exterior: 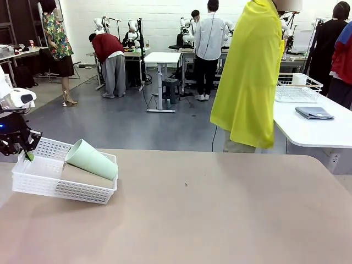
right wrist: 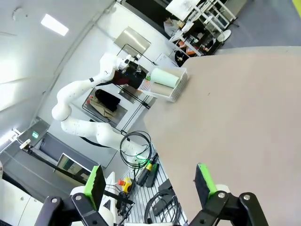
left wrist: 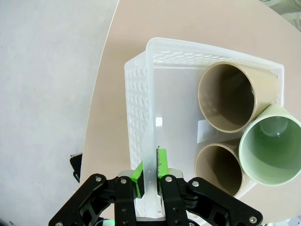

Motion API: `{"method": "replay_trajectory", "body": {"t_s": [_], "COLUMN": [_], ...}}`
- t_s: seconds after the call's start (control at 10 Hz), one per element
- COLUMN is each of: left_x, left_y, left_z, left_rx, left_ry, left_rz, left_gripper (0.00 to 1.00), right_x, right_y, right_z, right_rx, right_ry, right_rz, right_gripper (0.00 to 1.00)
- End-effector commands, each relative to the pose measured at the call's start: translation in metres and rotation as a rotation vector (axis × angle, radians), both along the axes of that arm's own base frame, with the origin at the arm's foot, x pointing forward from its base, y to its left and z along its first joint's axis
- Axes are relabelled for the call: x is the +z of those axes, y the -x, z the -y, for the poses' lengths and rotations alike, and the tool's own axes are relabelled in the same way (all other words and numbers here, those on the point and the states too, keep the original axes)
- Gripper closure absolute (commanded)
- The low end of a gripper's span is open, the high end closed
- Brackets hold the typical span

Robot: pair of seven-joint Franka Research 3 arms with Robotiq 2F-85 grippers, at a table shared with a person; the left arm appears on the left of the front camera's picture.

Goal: Clean and organize the cups into the basket.
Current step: Move the Organizing basket back to the left side of the table.

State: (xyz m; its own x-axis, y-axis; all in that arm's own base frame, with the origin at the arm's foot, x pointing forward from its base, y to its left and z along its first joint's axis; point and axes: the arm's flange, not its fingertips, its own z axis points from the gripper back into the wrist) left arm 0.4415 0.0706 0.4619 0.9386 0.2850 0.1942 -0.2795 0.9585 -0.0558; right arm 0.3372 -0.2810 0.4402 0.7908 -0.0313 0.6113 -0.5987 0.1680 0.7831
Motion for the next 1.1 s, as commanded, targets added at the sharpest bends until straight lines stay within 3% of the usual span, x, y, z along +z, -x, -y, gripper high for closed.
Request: {"method": "replay_trajectory", "body": {"t_s": [0.0, 0.2, 0.3, 0.4, 0.5, 0.6, 0.8, 0.9, 1.0], "left_x": [0.0, 0.001, 0.002, -0.003, -0.009, -0.011, -0.018, -0.021, -0.022], "left_y": [0.006, 0.0, -0.012, -0.024, -0.032, -0.039, -0.049, -0.053, -0.052], "left_z": [0.005, 0.002, -0.01, -0.015, -0.013, -0.011, -0.013, -0.016, -0.017], "left_rx": [0.022, 0.0, -0.107, -0.091, -0.16, -0.218, -0.216, -0.229, -0.23], "left_ry": [-0.027, -0.001, -0.076, -0.139, -0.195, -0.227, -0.191, -0.155, -0.15], "left_rz": [0.017, 0.002, -0.008, -0.039, -0.055, -0.039, -0.017, 0.01, 0.018], "left_gripper": [0.95, 0.95, 0.95, 0.95, 0.95, 0.95, 0.95, 0.62, 0.37], "right_x": [-0.003, -0.003, -0.003, -0.003, -0.003, -0.003, -0.003, -0.003, -0.003], "right_y": [0.005, 0.005, 0.005, 0.005, 0.005, 0.005, 0.005, 0.005, 0.005], "right_z": [-0.008, -0.008, -0.008, -0.008, -0.008, -0.008, -0.008, -0.008, -0.008], "right_rx": [0.004, 0.004, 0.004, 0.004, 0.004, 0.004, 0.004, 0.004, 0.004], "right_ry": [0.026, 0.026, 0.026, 0.026, 0.026, 0.026, 0.026, 0.026, 0.026], "right_rz": [0.012, 0.012, 0.012, 0.012, 0.012, 0.012, 0.012, 0.012, 0.012], "right_gripper": [0.0, 0.0, 0.0, 0.0, 0.0, 0.0, 0.0, 0.0, 0.0]}}
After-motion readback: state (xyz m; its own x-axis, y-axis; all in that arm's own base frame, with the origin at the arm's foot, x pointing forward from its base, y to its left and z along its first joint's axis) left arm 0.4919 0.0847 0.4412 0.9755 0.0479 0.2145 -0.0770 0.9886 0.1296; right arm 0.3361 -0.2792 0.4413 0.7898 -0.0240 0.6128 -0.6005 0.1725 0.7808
